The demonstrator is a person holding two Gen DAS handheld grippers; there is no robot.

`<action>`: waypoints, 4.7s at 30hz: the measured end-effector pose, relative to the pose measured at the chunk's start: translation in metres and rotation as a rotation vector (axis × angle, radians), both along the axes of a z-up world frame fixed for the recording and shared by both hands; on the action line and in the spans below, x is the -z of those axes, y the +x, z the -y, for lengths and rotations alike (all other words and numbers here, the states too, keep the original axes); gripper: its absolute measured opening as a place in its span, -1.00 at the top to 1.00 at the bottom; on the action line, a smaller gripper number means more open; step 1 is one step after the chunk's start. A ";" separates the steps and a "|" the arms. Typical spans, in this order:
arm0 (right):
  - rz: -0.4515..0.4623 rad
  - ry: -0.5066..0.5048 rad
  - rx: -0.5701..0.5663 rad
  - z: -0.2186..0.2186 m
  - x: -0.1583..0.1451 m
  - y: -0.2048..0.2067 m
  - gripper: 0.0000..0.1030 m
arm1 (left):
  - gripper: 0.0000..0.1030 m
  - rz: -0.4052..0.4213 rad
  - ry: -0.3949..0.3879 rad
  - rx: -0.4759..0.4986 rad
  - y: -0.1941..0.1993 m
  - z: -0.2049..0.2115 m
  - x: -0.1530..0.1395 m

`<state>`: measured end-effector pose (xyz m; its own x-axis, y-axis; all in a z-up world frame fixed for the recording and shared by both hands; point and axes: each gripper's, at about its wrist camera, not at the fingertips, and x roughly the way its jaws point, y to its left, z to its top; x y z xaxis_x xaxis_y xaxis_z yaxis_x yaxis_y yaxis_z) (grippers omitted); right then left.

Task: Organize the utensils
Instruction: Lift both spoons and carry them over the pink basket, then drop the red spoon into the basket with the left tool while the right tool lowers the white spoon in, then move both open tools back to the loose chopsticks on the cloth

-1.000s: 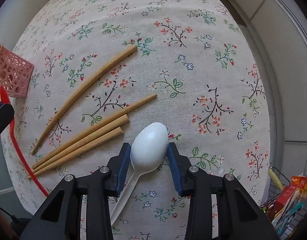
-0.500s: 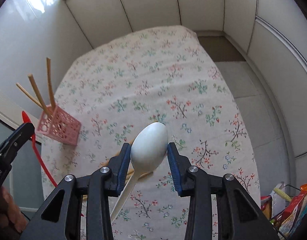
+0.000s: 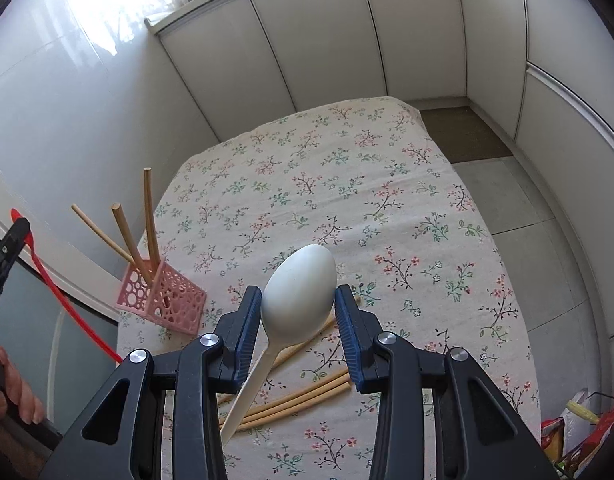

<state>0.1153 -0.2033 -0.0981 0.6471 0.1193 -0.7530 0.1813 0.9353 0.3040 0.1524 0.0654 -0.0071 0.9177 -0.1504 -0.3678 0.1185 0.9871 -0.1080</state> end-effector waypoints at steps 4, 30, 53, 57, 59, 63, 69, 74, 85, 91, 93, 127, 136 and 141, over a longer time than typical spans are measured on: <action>0.007 -0.003 -0.011 -0.007 0.001 0.008 0.23 | 0.48 0.068 0.048 -0.054 0.005 0.002 0.002; 0.015 0.008 -0.013 -0.013 0.008 0.024 0.22 | 0.45 0.003 0.160 -0.018 0.061 0.036 0.056; 0.439 -0.146 -0.033 -0.106 -0.064 0.035 0.22 | -0.09 -0.492 0.060 -0.206 0.040 -0.037 0.076; 0.482 -0.238 -0.063 -0.139 -0.055 0.053 0.22 | -0.09 -0.552 0.075 -0.213 0.049 -0.044 0.089; 0.485 -0.292 -0.063 -0.152 -0.047 0.061 0.22 | -0.09 -0.578 0.073 -0.208 0.055 -0.046 0.094; 0.482 -0.363 -0.065 -0.171 -0.032 0.076 0.22 | -0.10 -0.605 0.076 -0.191 0.062 -0.047 0.102; 0.507 -0.444 -0.072 -0.188 -0.019 0.085 0.20 | -0.12 -0.621 0.076 -0.179 0.066 -0.048 0.108; 0.503 -0.427 -0.082 -0.191 -0.018 0.085 -0.03 | -0.16 -0.621 0.069 -0.170 0.066 -0.047 0.108; 0.470 -0.355 -0.094 -0.162 -0.044 0.058 -0.18 | -0.27 -0.608 0.054 -0.132 0.054 -0.046 0.100; 0.368 -0.282 -0.088 -0.125 -0.048 0.028 -0.32 | -0.37 -0.608 0.063 -0.093 0.045 -0.036 0.098; 0.333 -0.259 -0.077 -0.110 -0.047 0.020 -0.36 | -0.39 -0.616 0.076 -0.080 0.041 -0.030 0.099; -0.388 -0.103 0.063 0.056 0.081 -0.005 -0.48 | -0.59 -0.816 0.339 0.346 -0.006 0.133 0.170; -0.444 -0.151 0.064 0.072 0.096 -0.007 -0.48 | -0.32 -0.794 0.343 0.421 0.022 0.190 0.191; -0.457 -0.120 0.074 0.084 0.100 -0.009 -0.48 | -0.06 -0.748 0.313 0.470 0.039 0.211 0.197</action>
<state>0.1067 -0.2873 -0.1980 0.2499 -0.0195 -0.9681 0.3383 0.9385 0.0684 0.1917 -0.1457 -0.2040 0.2967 -0.2404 -0.9242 0.5197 0.8526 -0.0550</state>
